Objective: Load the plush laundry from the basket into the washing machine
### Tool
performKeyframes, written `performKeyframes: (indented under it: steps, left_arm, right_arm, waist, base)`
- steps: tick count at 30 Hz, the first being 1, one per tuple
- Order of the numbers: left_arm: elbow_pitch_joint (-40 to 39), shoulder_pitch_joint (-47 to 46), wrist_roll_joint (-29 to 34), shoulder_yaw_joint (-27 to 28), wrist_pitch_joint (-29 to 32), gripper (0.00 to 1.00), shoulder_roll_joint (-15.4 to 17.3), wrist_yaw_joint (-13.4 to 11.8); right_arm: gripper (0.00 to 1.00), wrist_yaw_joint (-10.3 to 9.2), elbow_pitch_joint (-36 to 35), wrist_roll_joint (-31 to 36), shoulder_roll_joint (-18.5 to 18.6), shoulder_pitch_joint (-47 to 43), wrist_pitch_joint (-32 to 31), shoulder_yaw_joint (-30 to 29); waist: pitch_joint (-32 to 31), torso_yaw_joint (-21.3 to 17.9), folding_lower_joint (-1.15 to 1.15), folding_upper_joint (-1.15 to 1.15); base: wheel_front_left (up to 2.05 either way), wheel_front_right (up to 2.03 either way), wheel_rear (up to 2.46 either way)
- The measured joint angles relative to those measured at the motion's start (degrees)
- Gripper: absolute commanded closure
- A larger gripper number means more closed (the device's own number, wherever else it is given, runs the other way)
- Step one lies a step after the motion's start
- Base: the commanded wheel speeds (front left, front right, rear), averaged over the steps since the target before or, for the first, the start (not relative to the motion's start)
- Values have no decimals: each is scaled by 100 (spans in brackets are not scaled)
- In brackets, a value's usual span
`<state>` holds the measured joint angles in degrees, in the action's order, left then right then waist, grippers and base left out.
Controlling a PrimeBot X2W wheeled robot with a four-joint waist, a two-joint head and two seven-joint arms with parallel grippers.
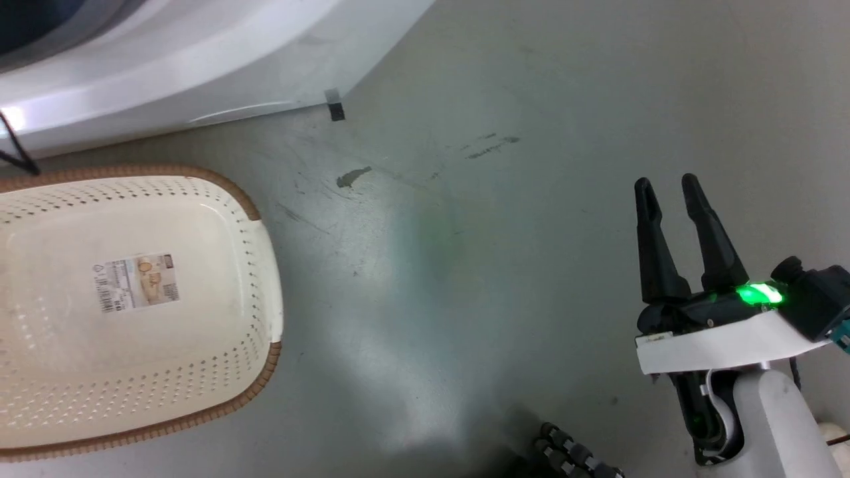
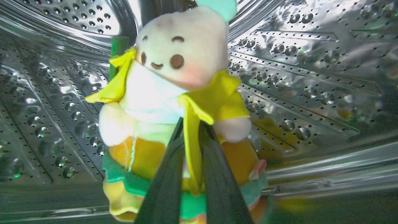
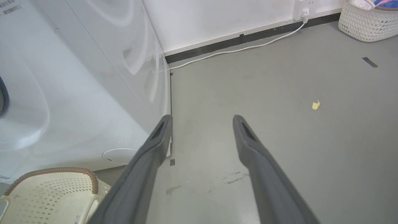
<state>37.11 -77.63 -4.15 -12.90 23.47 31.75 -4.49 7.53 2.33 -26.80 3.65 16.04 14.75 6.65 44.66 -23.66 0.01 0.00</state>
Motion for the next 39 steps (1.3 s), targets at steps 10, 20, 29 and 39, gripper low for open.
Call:
performKeyframes:
  steps: [10,20,29,39]
  left_arm:
    - [508,765,-354,-26,-1015,0,-359,23]
    - [119,2627,-1051,4,-2825,0,-1254,347]
    - [-1250,4883,-1422,80,-3702,0,-1893,2]
    - [-2799,7207,-1384,148,-3816,0,-2260,-560]
  right_arm:
    - [0,0,-43,291,110,3,0,-289]
    - [0,0,-118,813,363,-578,0,-710]
    - [0,0,-143,1180,391,-1302,0,-833]
    - [0,0,-143,1394,257,-1806,0,-650]
  waist:
    - [-627,294,0,0]
    - [-1918,763,-2,0]
    - [-3146,1318,-3,0]
    - [-4055,1779,-3,0]
  base:
    - [0,0,0]
    - [0,0,0]
    - [0,0,0]
    - [0,0,0]
